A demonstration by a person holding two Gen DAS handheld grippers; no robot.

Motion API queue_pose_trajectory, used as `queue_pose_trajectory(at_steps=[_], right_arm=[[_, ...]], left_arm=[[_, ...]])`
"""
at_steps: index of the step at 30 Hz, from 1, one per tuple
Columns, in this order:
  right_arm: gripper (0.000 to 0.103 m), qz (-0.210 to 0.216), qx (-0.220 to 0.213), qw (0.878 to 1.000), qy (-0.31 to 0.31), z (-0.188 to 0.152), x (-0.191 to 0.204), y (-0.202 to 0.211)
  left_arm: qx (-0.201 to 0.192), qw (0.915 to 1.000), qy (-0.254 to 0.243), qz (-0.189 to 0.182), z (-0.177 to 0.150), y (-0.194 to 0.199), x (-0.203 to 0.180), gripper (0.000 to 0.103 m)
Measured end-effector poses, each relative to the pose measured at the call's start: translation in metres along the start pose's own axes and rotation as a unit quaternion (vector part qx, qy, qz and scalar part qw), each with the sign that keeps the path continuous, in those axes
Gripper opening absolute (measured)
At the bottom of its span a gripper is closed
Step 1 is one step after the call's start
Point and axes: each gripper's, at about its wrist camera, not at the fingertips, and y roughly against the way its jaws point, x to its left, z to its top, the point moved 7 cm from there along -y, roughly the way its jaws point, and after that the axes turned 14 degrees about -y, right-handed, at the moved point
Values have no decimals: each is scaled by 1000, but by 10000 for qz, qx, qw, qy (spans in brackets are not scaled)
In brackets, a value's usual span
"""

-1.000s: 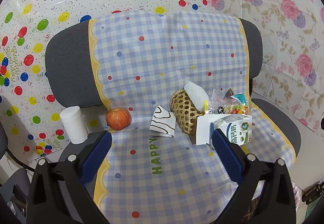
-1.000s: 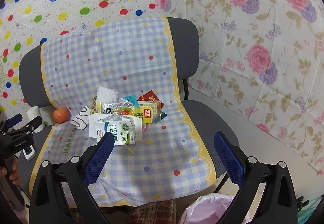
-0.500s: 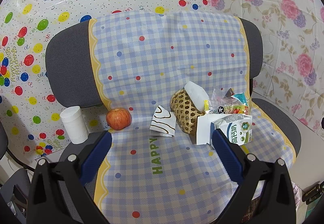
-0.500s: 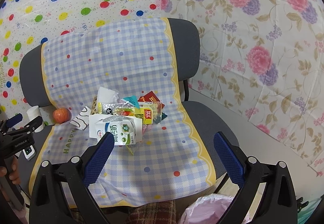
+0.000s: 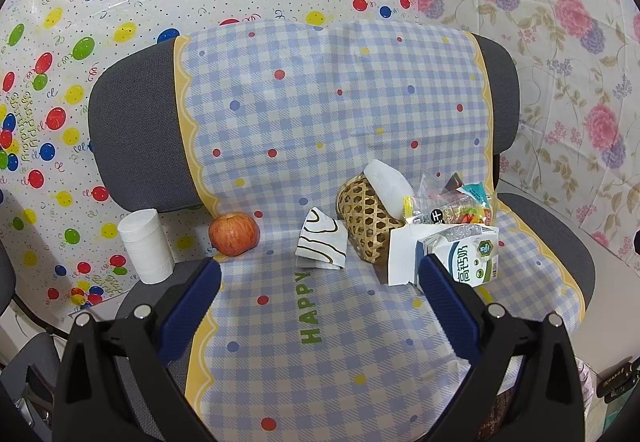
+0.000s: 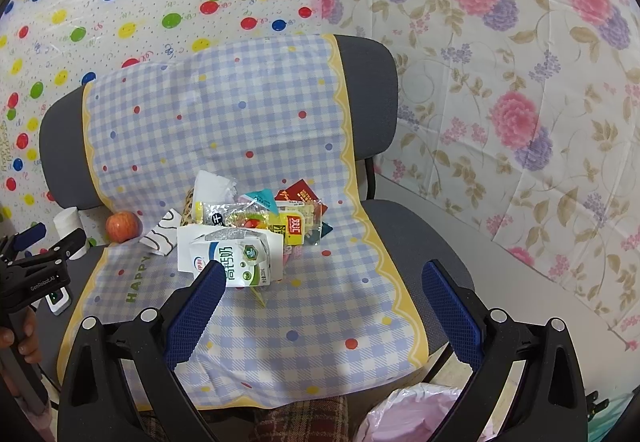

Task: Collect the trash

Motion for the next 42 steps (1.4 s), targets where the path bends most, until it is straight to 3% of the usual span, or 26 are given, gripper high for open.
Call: queue_pose_trajectory(at_steps=[6,12,16,24,32,37,42], right_arm=[[97,27,18,10000,-2,-3,3,-3],[97,403,24,9992,25,-17,12,-23],[97,474,222,9986,65,-30,19,-50],[97,650,497,9966,-107,-47,26,-96],[97,827,929,9922,39,-61,41,-136],[92,1017,1002,9896,145,-60,54,-154],[86,1203,1037,9859,531,-57,71,-167]], left_arm=[[52,10000,-9,-43,-4,-5,-1,96],[205,9996,-77,-168,-14,-21,-8,96],[320,9990,-53,-324,-25,-37,-10,96],[465,9988,-66,-167,-40,-65,-10,96],[684,9970,-45,-365,-50,-86,-13,96],[615,9973,118,-391,-49,-95,-11,96],[719,9972,-76,-183,-47,-108,-9,96]])
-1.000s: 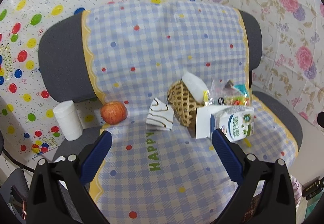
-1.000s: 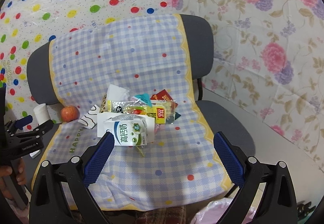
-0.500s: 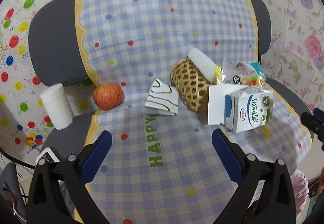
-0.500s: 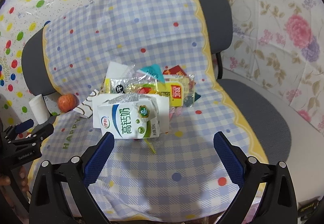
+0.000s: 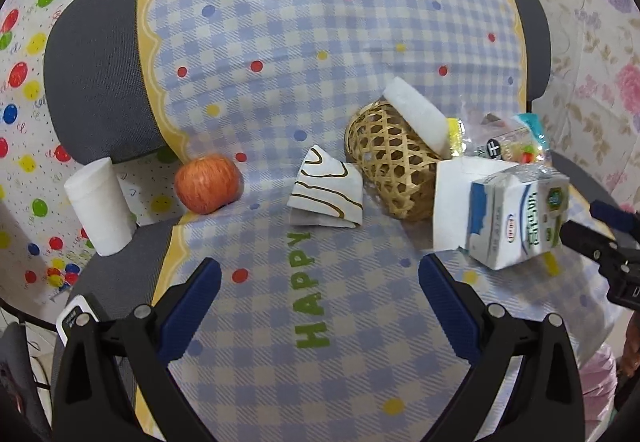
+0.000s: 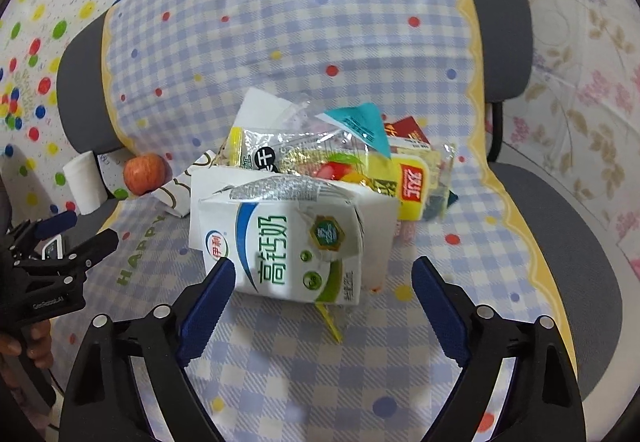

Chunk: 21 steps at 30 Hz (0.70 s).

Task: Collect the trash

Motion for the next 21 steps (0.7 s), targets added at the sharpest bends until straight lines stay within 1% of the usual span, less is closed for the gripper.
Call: queue_pose_trajectory(at_steps=[2,5,7,9,12,14,16,19,21], right_arm=[[82,96,13,9999,60,6,1,-6],[81,285,49,9996,54,15,0,-15],[81,418,21,9991,60,20,1,-17],[75,569,-14,9984,72,27,4,-18],[75,724,14,9973,103,35,9,-23],[75,754,-37,9970,163,40,11,-26],[74,810,78,9964,248,41,13,-31],[61,786,323,9958,329,33,11,-33],[60,710,345,9957,478,22,11,-25]], left_arm=[[16,10000,30,-71,3,-4,1,96],[-17,9999,35,-149,7,-7,0,96],[-16,9999,-9,-139,9,-7,-3,96],[8,9999,-59,-149,9,-9,-5,96],[34,9998,-89,-149,9,-10,-6,96],[54,9998,-103,-138,9,-11,-6,96],[61,9998,-105,-143,7,-10,-6,96],[67,9998,-121,-126,5,-9,-6,96],[65,9998,-129,-102,3,-7,-5,96]])
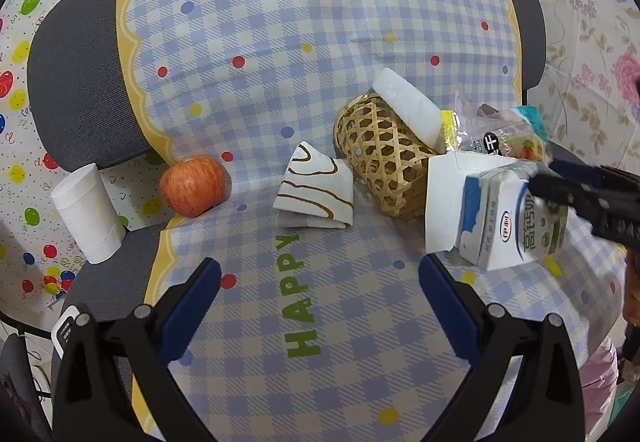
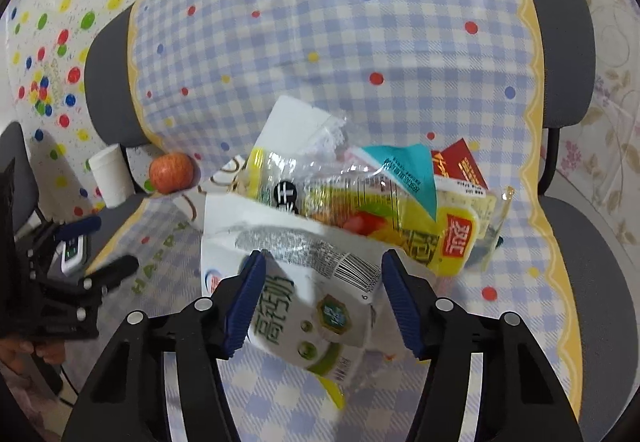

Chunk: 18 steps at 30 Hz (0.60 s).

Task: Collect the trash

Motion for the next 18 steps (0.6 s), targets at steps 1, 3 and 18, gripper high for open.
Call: queue_pose_trajectory(at_steps=[1,3,18], right_arm=[[60,-25,27,10000,68,-6,1,3],[60,-76,156,9997,143,-22,3,11],[88,208,-34,9984,-530,-27,0,6]], left_arm=[[1,10000,10,4,-1,1,1,96],[2,10000,46,-12,-3,3,1,96],[-88,9999,-35,-134,-7,13,-12,96]])
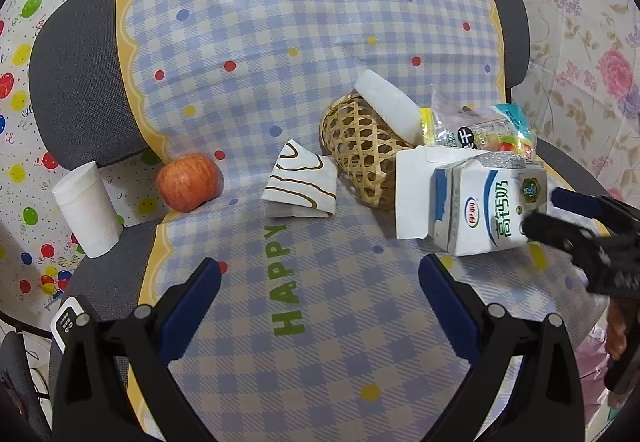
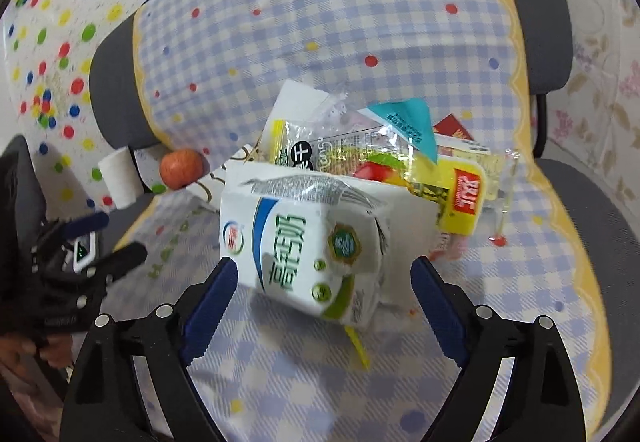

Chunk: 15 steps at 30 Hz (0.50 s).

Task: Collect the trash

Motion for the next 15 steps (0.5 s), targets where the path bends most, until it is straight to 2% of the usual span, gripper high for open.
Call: queue_pose_trajectory(at_steps=[5,11,12,14,15], right_arm=[[89,186,238,9991,-306,6,-4,-26],[92,285,338,9986,-279,6,0,-37],[89,265,334,9987,-279,6,1,-37],[74,295,293,9987,-278,7,1,-33],[57,298,256,9988,-294,7,1,-29]], left_arm=[[32,10000,56,3,-3,-6,8,96],[138,9998,127,19,-8,-16,14,96],[149,9998,131,13,-8,-18,14,96],[150,9998,127,18,-8,-18,14,96],[147,9998,119,19,-8,-17,14,96]])
